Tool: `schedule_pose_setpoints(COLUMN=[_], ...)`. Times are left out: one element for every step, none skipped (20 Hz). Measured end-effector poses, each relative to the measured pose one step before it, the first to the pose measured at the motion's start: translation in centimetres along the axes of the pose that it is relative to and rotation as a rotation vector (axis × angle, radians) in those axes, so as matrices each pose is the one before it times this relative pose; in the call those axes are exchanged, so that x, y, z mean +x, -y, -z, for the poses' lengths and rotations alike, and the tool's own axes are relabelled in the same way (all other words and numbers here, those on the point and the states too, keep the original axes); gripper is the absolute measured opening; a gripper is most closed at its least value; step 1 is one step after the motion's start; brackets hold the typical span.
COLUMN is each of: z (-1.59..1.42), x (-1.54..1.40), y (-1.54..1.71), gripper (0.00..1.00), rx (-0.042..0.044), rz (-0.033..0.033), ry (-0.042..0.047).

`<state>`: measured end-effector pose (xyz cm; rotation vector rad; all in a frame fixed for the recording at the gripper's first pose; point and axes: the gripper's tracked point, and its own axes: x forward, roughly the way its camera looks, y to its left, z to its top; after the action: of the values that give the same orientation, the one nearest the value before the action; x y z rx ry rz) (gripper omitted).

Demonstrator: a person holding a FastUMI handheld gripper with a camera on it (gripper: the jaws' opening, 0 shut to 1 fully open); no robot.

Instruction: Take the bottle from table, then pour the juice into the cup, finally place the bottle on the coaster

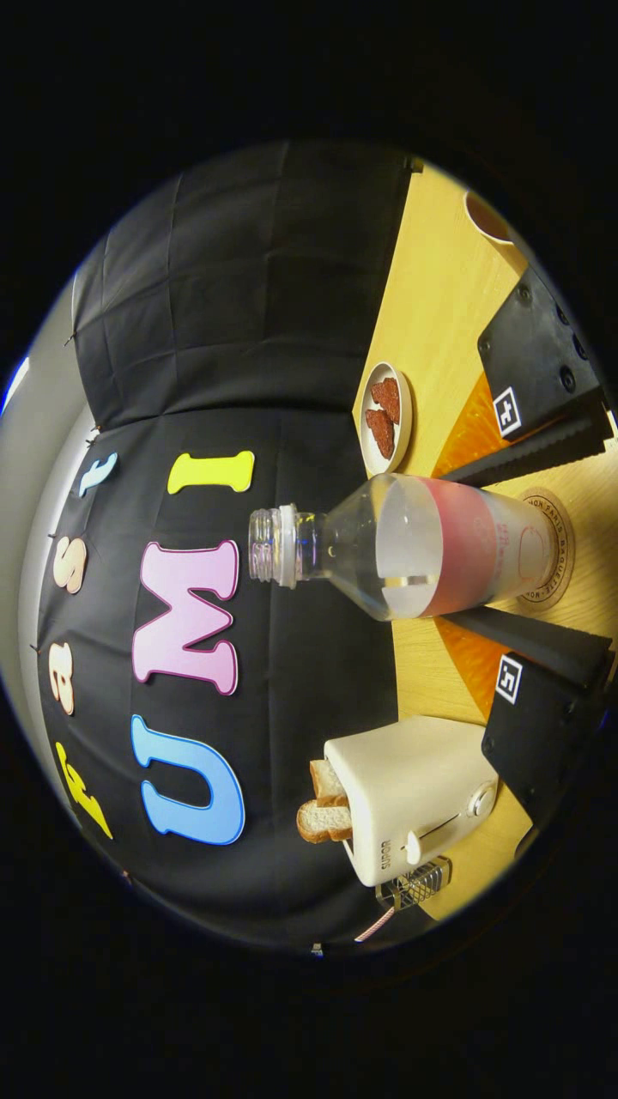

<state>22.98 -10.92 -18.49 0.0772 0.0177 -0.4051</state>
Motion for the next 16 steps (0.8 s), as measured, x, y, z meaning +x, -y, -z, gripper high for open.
schedule_pose_setpoints(z=[0.125,0.112,0.109,0.103,-0.008,-0.109,-0.157,0.014,0.109,0.053,-0.05,-0.059,0.011,0.042,-0.042,0.017], x=[0.074,0.071,0.0,-0.052,-0.09,-0.142,-0.082,0.005,-0.036,-0.096,-0.188,-0.135,-0.154,-0.248,-0.218,-0.297], y=[-0.025,-0.086,-0.119,-0.051,-0.002,-0.142,0.032,0.241,0.158,0.008,-0.222,-0.101,0.091,0.032,-0.101,-0.102], gripper=[0.77,0.77,0.77,0.77,0.78,0.79,0.78,0.8,0.81,0.87,0.91,0.98,0.99,0.99,0.99,0.99], rx=[0.00066,0.00056,-0.00221,-0.00395,-0.00384,0.00159,0.00019,-0.00429,0.00068,0.00731,0.01065,0.00319,-0.00434,-0.0028,0.0005,-0.00005], rz=[0.00077,-0.00112,-0.00341,-0.00068,-0.00223,-0.00683,-0.00007,0.01058,0.00657,0.00052,-0.00767,-0.00272,0.0013,0.00326,-0.00234,-0.0044], ry=[-0.00232,-0.0027,-0.0023,-0.00332,0.00069,0.00579,0.00304,-0.00075,-0.00588,-0.00661,-0.00191,-0.00127,-0.00192,-0.00216,-0.00073,-0.00197])
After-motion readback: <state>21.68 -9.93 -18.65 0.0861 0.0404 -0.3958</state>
